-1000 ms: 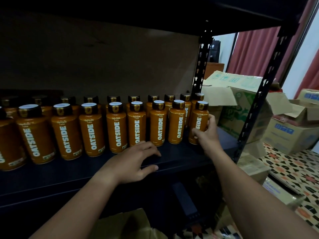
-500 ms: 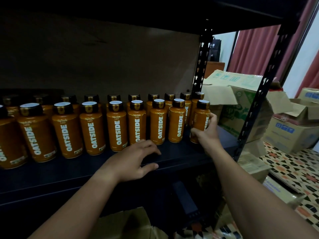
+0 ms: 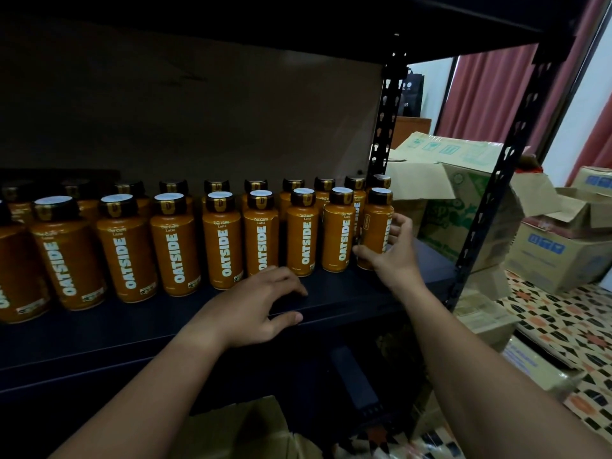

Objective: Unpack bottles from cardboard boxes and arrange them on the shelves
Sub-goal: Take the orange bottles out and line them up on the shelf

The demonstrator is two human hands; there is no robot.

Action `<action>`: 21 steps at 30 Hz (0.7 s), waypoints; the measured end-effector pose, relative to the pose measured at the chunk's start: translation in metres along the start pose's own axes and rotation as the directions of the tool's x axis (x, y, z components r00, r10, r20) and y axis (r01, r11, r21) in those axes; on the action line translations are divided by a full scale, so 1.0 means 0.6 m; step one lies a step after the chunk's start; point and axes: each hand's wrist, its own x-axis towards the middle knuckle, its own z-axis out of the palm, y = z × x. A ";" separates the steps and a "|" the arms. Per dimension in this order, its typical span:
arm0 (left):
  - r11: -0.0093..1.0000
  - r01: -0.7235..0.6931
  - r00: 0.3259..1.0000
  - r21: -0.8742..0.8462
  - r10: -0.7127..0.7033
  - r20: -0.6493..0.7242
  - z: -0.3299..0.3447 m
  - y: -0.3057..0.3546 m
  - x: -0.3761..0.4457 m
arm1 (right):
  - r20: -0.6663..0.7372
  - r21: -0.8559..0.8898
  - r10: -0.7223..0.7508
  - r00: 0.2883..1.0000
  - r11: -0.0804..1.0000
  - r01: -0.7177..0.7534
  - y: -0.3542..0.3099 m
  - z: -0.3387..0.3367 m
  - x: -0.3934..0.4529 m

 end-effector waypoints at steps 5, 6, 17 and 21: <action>1.000 0.000 1.000 -0.005 0.000 -0.004 0.000 0.000 0.001 | 0.030 -0.017 -0.008 1.000 1.000 0.009 -0.004 -0.001 -0.001; 1.000 -0.001 1.000 -0.005 0.001 -0.007 0.000 0.001 0.001 | 0.038 -0.010 -0.007 0.999 1.000 0.007 -0.006 -0.004 -0.002; 1.000 -0.011 1.000 0.010 0.011 -0.014 0.001 -0.001 0.000 | 0.026 -0.065 -0.009 1.000 0.998 0.011 0.001 -0.001 0.002; 1.000 -0.012 1.000 0.015 0.013 -0.019 0.000 0.000 0.000 | 0.026 -0.063 -0.014 1.000 0.998 0.016 0.003 -0.002 0.003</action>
